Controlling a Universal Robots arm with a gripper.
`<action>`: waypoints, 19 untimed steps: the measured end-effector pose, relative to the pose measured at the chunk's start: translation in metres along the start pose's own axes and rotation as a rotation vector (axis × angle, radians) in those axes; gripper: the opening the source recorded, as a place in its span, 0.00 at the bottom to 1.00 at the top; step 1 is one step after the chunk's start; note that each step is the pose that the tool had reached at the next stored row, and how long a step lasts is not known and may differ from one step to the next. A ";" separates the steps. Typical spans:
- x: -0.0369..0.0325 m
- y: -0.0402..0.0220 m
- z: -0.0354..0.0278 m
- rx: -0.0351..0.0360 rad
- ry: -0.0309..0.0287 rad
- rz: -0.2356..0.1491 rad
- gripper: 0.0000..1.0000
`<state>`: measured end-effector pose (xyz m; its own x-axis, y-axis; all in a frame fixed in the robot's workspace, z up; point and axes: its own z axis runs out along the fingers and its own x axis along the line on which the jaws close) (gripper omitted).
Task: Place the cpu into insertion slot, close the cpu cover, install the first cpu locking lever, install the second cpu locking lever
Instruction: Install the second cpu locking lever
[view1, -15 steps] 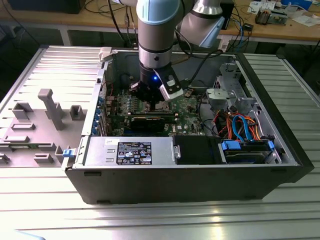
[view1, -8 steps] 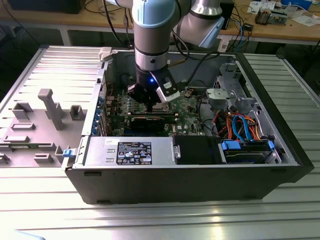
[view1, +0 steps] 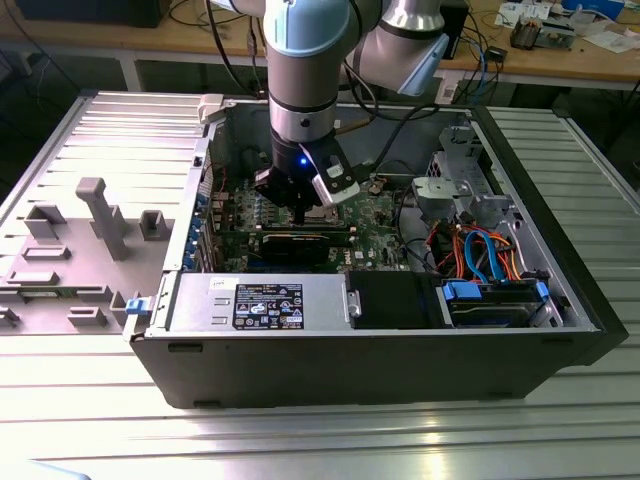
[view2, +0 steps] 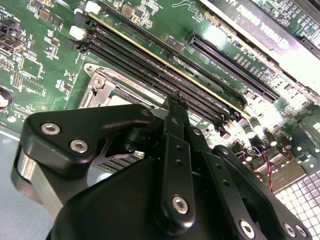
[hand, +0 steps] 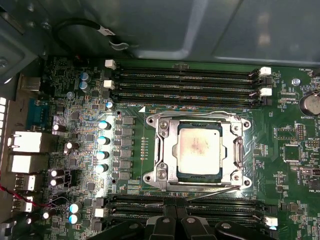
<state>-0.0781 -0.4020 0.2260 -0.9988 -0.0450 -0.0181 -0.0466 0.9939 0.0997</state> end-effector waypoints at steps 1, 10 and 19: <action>0.0000 0.0000 0.0000 0.0000 0.0000 0.000 0.11; 0.0070 -0.0064 0.0016 -0.0149 -0.0007 0.000 0.11; 0.0075 -0.0066 0.0020 -0.0160 -0.0005 -0.001 0.11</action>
<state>-0.0853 -0.4087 0.2232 -0.9988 -0.0462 -0.0188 -0.0480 0.9921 0.1156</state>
